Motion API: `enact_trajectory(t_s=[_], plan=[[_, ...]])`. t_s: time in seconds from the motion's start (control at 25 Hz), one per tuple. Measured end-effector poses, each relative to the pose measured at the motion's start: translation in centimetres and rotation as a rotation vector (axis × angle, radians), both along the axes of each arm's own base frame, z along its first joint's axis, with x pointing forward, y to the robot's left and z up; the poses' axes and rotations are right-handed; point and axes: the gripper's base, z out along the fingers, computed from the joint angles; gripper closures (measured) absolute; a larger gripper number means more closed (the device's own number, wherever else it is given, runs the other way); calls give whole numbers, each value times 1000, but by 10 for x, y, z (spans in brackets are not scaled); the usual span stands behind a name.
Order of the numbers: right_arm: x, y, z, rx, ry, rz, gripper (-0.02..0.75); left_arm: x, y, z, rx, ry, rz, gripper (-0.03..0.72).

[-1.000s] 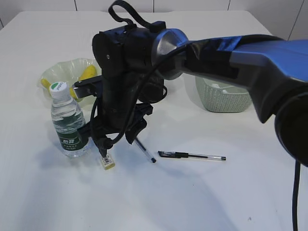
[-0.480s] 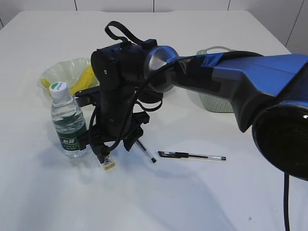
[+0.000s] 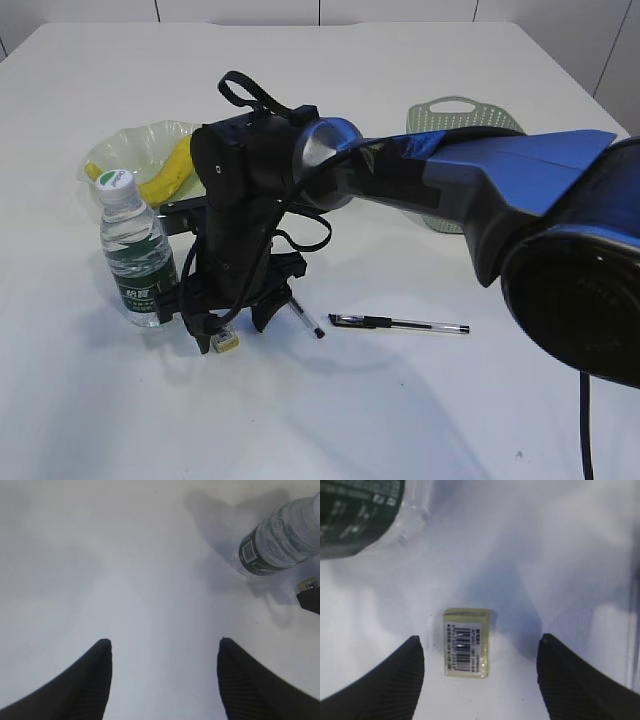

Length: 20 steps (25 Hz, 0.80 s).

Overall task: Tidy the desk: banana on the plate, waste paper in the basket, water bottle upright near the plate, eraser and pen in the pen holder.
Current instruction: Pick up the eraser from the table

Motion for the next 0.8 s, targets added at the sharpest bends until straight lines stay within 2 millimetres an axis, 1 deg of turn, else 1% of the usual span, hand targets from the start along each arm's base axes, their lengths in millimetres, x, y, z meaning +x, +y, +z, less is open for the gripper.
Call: enact_trajectory(t_s=[0.2,0.32,0.44,0.68,0.8], plan=[[0,0,-4,0,6,-17,216,0,0,0,0,0,0,233],[1,1,-4,2,4,-20,251,0,0,0,0,0,0,238],[1,1,-4,2,4,-22,315,0,0,0,0,0,0,239],[1,1,-5,2,4,-24,467,0,0,0,0,0,0,240],[1,1,-5,4,3,-24,514,0,0,0,0,0,0,240]])
